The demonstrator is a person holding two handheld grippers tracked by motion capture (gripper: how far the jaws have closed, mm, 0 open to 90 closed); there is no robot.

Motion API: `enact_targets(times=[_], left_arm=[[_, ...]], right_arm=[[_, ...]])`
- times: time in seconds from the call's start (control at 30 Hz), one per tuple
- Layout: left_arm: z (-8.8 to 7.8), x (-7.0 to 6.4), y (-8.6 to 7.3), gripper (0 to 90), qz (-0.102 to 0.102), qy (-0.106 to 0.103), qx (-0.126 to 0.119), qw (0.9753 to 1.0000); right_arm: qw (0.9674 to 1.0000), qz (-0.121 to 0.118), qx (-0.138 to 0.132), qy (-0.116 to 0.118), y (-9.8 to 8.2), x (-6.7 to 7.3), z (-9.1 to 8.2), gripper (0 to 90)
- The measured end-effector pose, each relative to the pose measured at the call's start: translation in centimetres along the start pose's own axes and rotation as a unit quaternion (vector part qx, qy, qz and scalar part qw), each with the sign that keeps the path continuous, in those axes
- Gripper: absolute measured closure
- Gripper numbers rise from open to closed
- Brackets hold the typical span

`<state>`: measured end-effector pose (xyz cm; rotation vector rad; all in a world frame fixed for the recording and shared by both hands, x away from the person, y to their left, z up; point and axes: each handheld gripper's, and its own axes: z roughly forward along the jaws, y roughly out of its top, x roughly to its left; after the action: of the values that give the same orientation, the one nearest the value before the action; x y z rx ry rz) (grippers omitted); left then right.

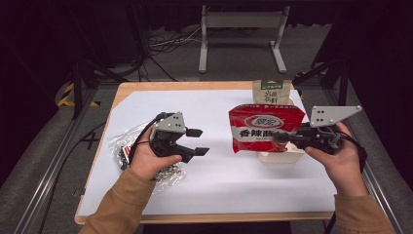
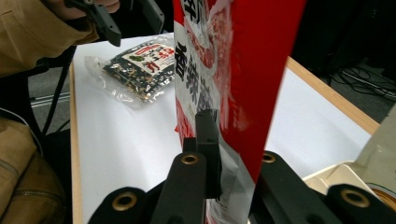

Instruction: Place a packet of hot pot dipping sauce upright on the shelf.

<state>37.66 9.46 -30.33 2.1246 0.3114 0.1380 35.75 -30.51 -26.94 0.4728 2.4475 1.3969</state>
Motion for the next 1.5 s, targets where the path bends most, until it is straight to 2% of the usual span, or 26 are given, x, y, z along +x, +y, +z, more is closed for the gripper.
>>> enact_targets(times=[0.23, 0.4, 0.53, 0.77, 1.03, 1.27, 1.47, 1.5], left_arm=[[-0.3, 0.6, -0.7, 38.8, -0.012, 0.011, 0.000, 0.9999], [-0.6, 0.6, -0.9, 38.0, -0.013, 0.018, 0.002, 0.9997], [-0.9, 0.7, -1.2, 37.7, -0.016, 0.023, 0.002, 0.9996], [-2.0, 0.9, -2.4, 37.8, -0.032, 0.039, 0.002, 0.9987], [-3.7, 0.9, -3.8, 35.7, -0.051, 0.060, 0.007, 0.9969], [-5.2, 1.1, -5.4, 34.0, -0.071, 0.081, 0.007, 0.9942], [-5.9, 1.2, -5.9, 34.1, -0.077, 0.090, 0.002, 0.9929], [-6.0, 1.2, -6.0, 35.3, -0.074, 0.094, 0.000, 0.9928]], right_arm=[[0.9998, 0.004, 0.001, -0.017, 0.4, -1.4, -0.3, 87.2], [0.9993, -0.002, 0.009, -0.035, 0.7, -2.3, -0.2, 87.2], [0.9992, -0.003, 0.009, -0.039, 0.9, -3.0, 0.0, 87.2], [0.9987, -0.004, 0.008, -0.050, 1.7, -4.9, 0.2, 87.2], [0.9982, -0.003, 0.004, -0.059, 1.8, -7.2, 0.6, 87.2], [0.9979, -0.003, -0.001, -0.064, 1.9, -9.1, 1.2, 87.3], [0.9975, 0.002, -0.001, -0.070, 1.8, -10.1, 1.4, 87.3], [0.9975, 0.003, -0.001, -0.070, 1.7, -10.3, 1.5, 87.2]])
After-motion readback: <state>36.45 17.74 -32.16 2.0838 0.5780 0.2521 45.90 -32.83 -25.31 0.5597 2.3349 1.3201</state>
